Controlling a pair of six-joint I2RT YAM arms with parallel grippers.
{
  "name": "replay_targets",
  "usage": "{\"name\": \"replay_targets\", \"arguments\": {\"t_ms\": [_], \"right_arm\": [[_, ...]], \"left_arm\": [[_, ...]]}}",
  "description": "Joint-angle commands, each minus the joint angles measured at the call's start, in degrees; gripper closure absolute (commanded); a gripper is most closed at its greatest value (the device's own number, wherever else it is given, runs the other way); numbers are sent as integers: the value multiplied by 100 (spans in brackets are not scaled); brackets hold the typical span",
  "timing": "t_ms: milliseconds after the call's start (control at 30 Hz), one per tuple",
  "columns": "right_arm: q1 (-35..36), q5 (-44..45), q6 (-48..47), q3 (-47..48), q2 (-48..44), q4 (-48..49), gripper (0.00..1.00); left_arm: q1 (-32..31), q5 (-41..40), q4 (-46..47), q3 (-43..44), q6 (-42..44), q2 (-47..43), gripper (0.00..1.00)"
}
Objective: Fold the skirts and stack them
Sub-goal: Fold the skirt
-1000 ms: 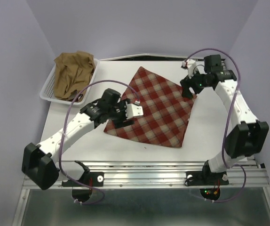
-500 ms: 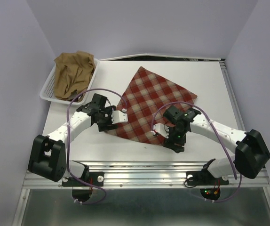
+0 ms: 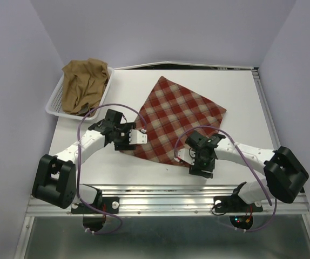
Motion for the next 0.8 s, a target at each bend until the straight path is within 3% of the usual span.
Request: {"name": "replay_targets", "arguments": {"t_ms": [0,167,400,500,600,767], "right_arm": [[33,316,138,-41,170,676,32],[33,825,182,-287,407,1167,40],[33,860,288,-357,495,1336,56],[33,861,340,-375,487,1380,71],[33,869,410,-340,443,1362,96],[33,730,568,-191,31,1275,99]], "left_arm": [[21,300,196,-255,428,-226,22],[21,256,126,-361,868,-68,23],[-41,134,-58,-361,1246,265,25],[-41,133,-207,-335,1405,372,27],[-32,291,-515,-510,1773,-5,28],[-41,151,-928,-1037,2520,-1120,28]]}}
